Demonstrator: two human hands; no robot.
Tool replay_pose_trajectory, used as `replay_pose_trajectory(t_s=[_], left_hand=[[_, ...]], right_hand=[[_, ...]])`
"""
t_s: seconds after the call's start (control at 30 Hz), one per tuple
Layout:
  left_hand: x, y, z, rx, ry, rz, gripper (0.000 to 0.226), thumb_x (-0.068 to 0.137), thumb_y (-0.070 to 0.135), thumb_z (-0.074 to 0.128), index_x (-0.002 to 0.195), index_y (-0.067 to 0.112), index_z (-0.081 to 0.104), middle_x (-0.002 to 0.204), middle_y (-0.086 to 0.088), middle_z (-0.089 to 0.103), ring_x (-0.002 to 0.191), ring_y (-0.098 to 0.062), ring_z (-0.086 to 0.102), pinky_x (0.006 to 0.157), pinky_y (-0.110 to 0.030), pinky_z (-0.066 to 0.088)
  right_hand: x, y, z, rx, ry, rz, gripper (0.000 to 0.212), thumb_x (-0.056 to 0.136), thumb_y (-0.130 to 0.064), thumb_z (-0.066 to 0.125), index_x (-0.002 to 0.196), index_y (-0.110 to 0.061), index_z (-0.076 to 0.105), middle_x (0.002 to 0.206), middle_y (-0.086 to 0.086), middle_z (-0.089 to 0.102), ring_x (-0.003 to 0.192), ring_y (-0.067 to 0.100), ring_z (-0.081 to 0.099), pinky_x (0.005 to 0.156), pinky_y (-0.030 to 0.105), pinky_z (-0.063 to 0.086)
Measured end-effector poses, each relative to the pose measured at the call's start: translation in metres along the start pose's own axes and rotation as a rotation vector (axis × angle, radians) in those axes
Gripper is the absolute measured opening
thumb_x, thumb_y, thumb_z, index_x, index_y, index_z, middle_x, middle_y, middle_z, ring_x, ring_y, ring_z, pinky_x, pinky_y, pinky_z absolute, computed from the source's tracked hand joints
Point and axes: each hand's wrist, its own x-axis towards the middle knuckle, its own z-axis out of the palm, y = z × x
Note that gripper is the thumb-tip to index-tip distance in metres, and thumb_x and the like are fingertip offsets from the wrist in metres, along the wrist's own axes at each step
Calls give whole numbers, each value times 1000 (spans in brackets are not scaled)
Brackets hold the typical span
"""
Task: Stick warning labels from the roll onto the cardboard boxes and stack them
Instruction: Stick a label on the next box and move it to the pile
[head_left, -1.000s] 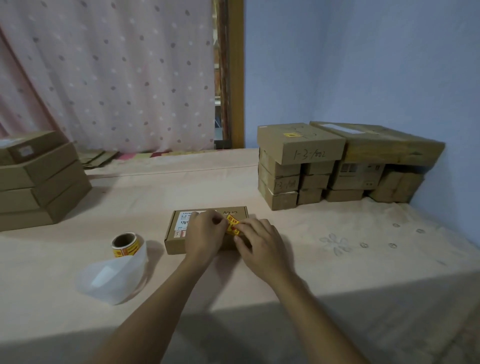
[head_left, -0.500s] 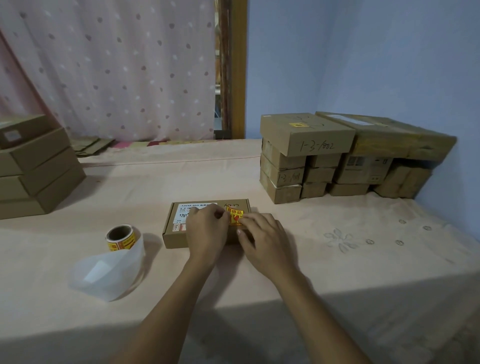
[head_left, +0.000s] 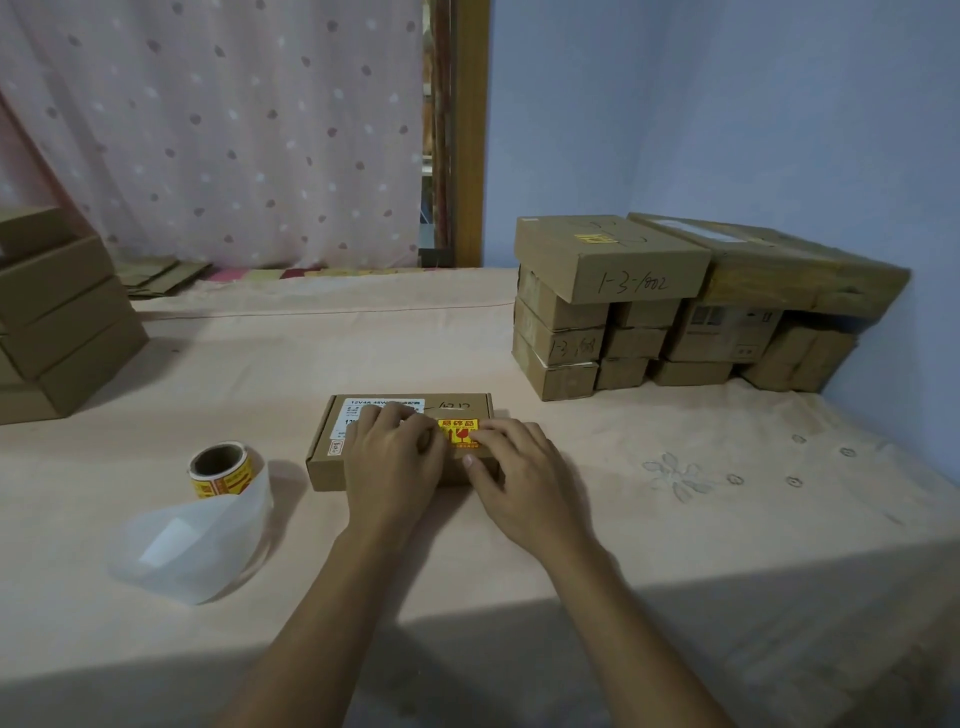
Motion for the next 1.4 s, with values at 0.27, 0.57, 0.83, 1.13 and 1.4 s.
replay_pose_trajectory(t_s=[0.27,0.57,0.83,1.13,1.4], left_hand=[[2,-14,-26,84,75,-411,28,88,25,62,108,7,64,112,-13,56,105,-31,43,88,-45,38],[3,-26,-28,190,15,-587,53,77,44,70,104,0,55,106,-22,57,103,-39,45,93,-47,33],[5,-11,-40,-195,44,-610,32,98,20,50,129,12,55,117,-12,61,110,-33,56,92,-44,45],[31,-7,-9,-641,-60,-826,9,91,23,67,95,18,74,97,1,75,91,-16,70,78,-29,49],[53,-11,22,-620,14,-887,17,94,29,67,102,19,77,100,-1,77,91,-21,70,83,-28,50]], right_hand=[[5,1,-17,261,-41,408,35,104,-48,51,132,-29,57,130,-12,62,99,3,59,68,3,35],[12,6,-14,326,-177,511,33,101,-51,53,121,-28,66,116,-10,72,109,14,66,92,37,54],[19,6,-25,525,-61,590,33,100,-43,61,125,-23,68,108,-15,67,106,8,64,89,29,53],[52,26,-23,477,70,759,34,102,-37,60,126,-13,64,116,1,70,94,11,58,66,20,42],[77,31,-5,74,-73,667,47,105,-48,45,141,-21,59,134,2,66,123,28,59,100,37,46]])
